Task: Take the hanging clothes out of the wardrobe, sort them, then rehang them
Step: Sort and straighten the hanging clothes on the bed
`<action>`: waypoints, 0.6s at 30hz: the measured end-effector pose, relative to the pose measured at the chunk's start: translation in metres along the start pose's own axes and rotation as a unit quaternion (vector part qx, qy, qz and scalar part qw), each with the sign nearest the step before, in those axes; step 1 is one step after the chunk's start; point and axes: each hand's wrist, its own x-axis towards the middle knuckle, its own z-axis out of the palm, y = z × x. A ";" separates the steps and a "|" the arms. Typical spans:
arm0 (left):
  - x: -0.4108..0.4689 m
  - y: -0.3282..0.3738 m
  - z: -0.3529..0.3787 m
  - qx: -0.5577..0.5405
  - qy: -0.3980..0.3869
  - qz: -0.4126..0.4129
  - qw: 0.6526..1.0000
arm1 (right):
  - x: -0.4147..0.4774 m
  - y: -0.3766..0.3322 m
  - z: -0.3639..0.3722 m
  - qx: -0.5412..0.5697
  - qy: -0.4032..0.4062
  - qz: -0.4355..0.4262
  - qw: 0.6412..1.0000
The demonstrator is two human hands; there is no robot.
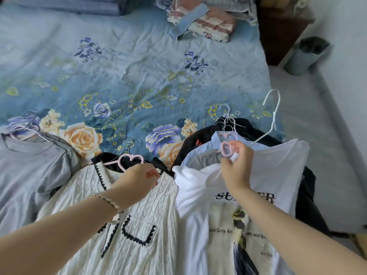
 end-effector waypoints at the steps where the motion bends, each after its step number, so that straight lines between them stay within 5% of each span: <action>1: -0.018 0.004 -0.006 0.000 0.002 0.016 1.000 | -0.006 -0.019 -0.009 0.002 0.007 -0.020 1.000; 6: -0.118 0.023 -0.049 -0.019 0.049 0.103 0.993 | -0.034 -0.133 -0.060 0.030 0.033 -0.149 0.988; 12: -0.265 0.022 -0.099 -0.078 0.159 0.228 0.957 | -0.129 -0.275 -0.109 0.084 -0.033 -0.242 0.966; 18: -0.398 -0.024 -0.145 0.050 0.305 0.224 0.924 | -0.261 -0.387 -0.114 0.119 -0.076 -0.390 0.910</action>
